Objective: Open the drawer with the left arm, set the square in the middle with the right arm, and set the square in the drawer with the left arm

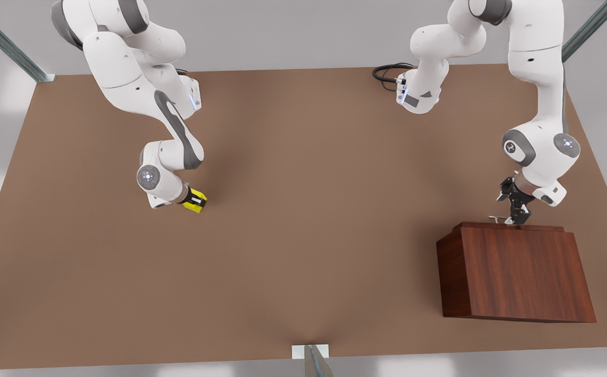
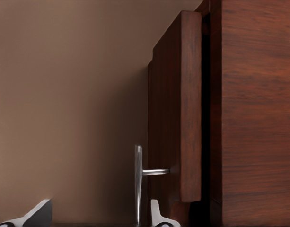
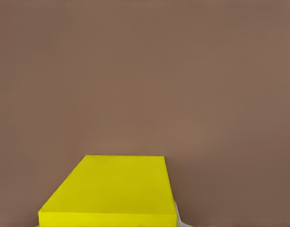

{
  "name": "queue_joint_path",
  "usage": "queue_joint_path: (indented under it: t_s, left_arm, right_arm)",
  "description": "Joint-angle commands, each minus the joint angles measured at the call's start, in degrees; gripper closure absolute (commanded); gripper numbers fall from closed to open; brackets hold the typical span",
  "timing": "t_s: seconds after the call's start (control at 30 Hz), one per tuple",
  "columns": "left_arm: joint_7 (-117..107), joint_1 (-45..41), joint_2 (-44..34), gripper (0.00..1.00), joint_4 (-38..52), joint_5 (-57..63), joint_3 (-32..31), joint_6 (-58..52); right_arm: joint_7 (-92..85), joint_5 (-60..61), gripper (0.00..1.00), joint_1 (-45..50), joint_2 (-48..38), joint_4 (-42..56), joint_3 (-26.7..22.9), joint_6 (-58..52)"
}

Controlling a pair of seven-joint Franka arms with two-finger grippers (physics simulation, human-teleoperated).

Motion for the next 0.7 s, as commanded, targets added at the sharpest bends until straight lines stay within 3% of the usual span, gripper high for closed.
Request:
queue_joint_path:
  t_s: [0.0, 0.13, 0.3, 0.4, 0.53, 0.67]
  left_arm:
    - [0.00, 0.00, -0.14, 0.00, 0.00, 0.14, 0.09, -0.33]
    - [0.00, -0.09, -1.02, 0.00, -0.09, 0.14, 0.44, -1.83]
    - [0.00, -0.18, -1.37, 0.00, -0.97, 0.14, 0.79, -2.09]
    - [0.00, -0.18, -2.52, 0.00, -2.20, 0.23, 0.88, -2.71]
    - [0.00, -0.18, -2.96, 0.00, -2.55, 0.31, 1.49, -3.85]
    - [0.00, -0.27, -4.19, 0.00, -2.64, 0.58, 1.76, -6.66]
  right_arm:
    - [0.02, -0.09, 0.37, -0.03, -0.04, 0.00, -0.01, -0.04]
    - [-0.68, -0.17, 0.37, 0.75, -1.98, 0.79, 0.34, -0.56]
    - [0.20, -0.26, 0.37, 9.19, -1.72, 7.73, 0.61, -3.11]
    - [3.26, -0.09, 0.37, 14.98, 2.85, 17.39, 0.70, -7.07]
    - [21.28, 0.44, 0.37, 25.01, 12.78, 35.15, 0.08, -12.78]
    - [36.93, 2.19, 0.37, 34.15, 23.77, 51.94, -3.61, -12.78]
